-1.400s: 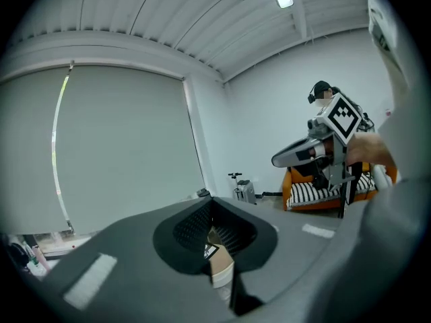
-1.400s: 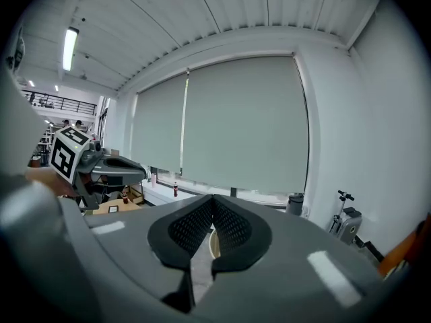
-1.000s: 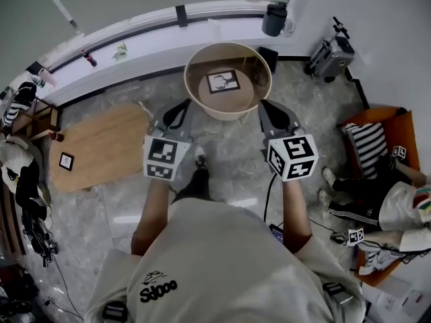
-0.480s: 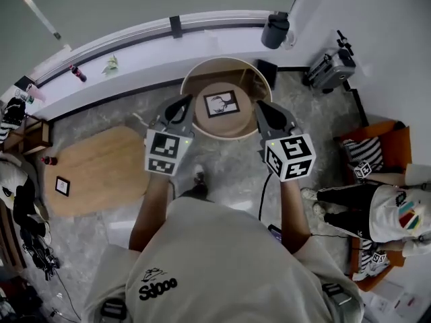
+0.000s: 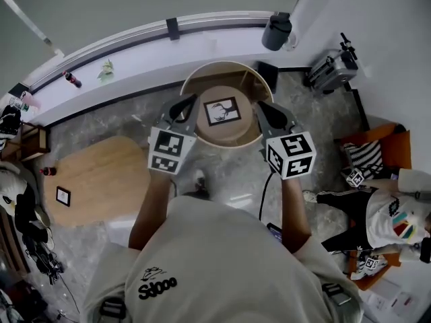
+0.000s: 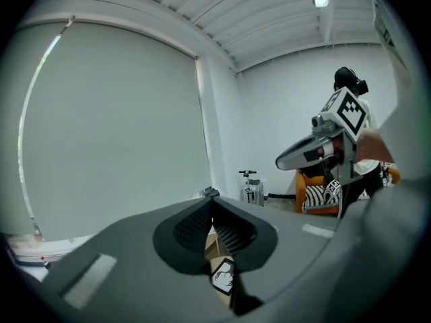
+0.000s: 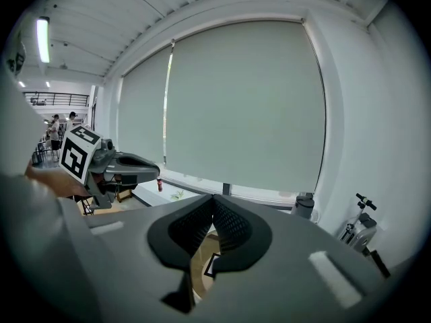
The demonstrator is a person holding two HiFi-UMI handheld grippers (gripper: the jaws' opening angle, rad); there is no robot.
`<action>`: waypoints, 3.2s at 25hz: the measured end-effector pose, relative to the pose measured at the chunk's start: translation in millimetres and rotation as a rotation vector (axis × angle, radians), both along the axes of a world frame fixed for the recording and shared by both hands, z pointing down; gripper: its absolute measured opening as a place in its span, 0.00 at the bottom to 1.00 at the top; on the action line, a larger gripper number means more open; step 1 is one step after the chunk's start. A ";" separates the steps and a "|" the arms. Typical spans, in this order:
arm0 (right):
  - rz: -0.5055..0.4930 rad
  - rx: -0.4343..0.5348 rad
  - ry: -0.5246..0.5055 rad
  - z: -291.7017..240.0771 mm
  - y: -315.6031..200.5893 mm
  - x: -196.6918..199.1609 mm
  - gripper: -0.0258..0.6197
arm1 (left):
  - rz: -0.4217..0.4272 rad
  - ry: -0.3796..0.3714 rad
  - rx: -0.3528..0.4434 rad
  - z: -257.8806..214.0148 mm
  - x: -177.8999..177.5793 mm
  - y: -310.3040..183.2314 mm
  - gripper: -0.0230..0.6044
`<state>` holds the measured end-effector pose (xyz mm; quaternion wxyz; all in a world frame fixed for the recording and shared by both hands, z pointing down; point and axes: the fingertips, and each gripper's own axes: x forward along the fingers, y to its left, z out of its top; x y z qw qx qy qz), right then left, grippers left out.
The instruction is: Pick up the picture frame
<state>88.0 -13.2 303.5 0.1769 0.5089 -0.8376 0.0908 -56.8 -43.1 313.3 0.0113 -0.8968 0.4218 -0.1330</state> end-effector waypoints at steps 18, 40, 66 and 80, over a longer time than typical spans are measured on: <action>0.004 -0.200 0.008 67.7 -89.1 4.2 0.05 | -0.038 0.015 -0.221 97.2 -30.9 -88.0 0.05; -0.024 -0.538 0.021 258.7 -227.8 70.6 0.06 | -0.145 -0.040 -0.666 295.1 14.7 -197.2 0.06; 0.004 -0.946 0.077 542.9 -234.1 87.9 0.15 | -0.314 0.006 -1.123 564.4 44.5 -182.0 0.19; -0.020 -1.033 0.115 625.7 -222.3 96.8 0.24 | -0.420 -0.011 -1.230 636.5 52.9 -161.6 0.23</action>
